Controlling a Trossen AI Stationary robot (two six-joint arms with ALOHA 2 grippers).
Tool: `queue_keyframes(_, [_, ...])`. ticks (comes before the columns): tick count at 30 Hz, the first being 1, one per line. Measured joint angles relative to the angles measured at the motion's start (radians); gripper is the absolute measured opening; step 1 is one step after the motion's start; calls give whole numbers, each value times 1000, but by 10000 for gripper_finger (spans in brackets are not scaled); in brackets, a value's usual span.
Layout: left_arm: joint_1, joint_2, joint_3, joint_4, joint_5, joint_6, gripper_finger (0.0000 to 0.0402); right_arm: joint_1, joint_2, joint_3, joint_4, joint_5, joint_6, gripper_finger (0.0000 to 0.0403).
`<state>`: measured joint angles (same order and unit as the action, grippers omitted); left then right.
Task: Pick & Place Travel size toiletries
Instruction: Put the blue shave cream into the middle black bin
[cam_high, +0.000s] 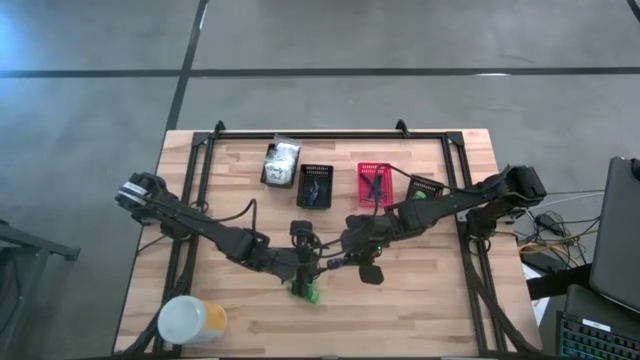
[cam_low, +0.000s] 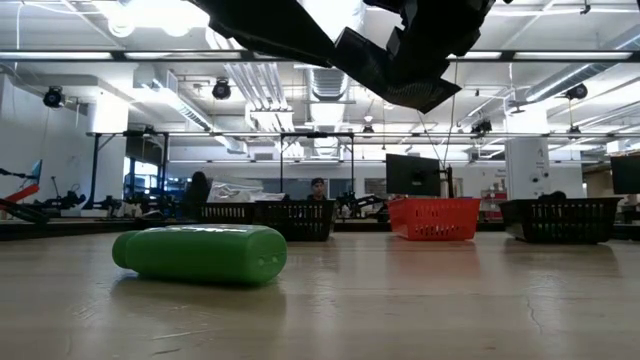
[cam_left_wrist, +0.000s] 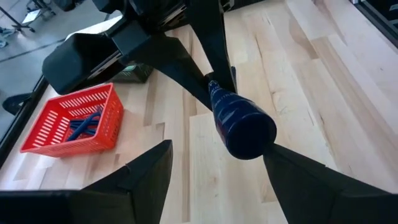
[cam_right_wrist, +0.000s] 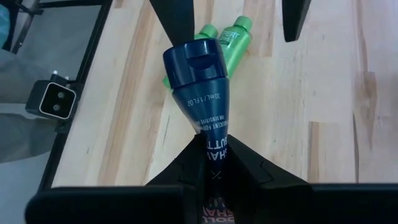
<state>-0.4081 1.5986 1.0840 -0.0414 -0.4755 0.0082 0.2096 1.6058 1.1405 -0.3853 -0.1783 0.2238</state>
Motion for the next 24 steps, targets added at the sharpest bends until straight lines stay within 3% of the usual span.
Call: queue_keyframes(24, [11, 2, -5, -11, 14, -10, 259, -2, 0, -18, 39, 6, 14, 48])
